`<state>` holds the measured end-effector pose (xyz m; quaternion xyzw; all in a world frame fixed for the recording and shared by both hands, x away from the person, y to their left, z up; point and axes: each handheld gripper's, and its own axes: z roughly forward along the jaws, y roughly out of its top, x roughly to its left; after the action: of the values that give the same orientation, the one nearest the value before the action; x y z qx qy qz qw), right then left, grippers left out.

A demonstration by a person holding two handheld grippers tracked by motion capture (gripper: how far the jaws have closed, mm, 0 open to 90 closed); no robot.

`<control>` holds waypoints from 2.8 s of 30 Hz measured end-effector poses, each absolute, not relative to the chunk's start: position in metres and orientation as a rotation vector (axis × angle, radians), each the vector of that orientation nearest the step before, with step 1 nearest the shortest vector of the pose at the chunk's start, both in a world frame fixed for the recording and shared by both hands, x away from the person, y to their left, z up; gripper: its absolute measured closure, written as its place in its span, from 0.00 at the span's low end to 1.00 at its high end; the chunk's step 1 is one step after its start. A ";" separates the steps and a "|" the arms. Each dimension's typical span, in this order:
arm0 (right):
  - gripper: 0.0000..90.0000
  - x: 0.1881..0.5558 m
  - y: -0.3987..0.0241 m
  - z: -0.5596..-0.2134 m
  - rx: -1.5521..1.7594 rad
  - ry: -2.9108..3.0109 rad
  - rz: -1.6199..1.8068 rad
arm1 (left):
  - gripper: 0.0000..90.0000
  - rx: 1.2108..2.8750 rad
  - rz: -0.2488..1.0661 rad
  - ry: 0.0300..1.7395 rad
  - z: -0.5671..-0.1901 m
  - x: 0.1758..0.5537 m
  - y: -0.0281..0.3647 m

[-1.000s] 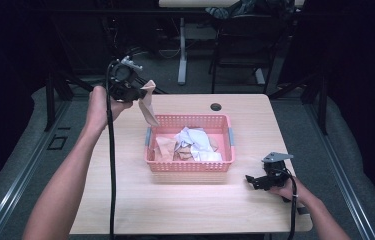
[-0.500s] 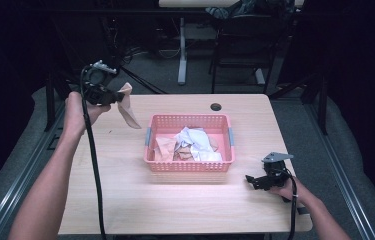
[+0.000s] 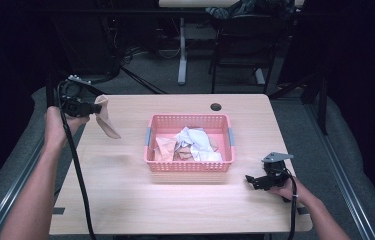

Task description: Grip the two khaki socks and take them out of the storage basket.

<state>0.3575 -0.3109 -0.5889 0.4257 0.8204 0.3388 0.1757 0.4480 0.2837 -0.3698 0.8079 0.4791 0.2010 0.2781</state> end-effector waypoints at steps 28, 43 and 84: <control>0.00 0.357 -0.311 -0.589 1.206 2.324 0.960 | 0.89 2.215 0.239 1.560 -0.522 0.461 0.303; 0.00 0.357 -0.311 -0.589 1.207 2.324 0.959 | 0.23 2.096 0.296 1.555 -0.497 0.453 0.310; 0.00 0.358 -0.311 -0.589 1.207 2.325 0.961 | 0.00 2.277 0.225 1.052 -0.426 0.474 0.155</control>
<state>0.3575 -0.3110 -0.5889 0.4258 0.8204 0.3392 0.1749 0.4741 0.1555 -0.4255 0.8607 0.3975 0.0850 0.3066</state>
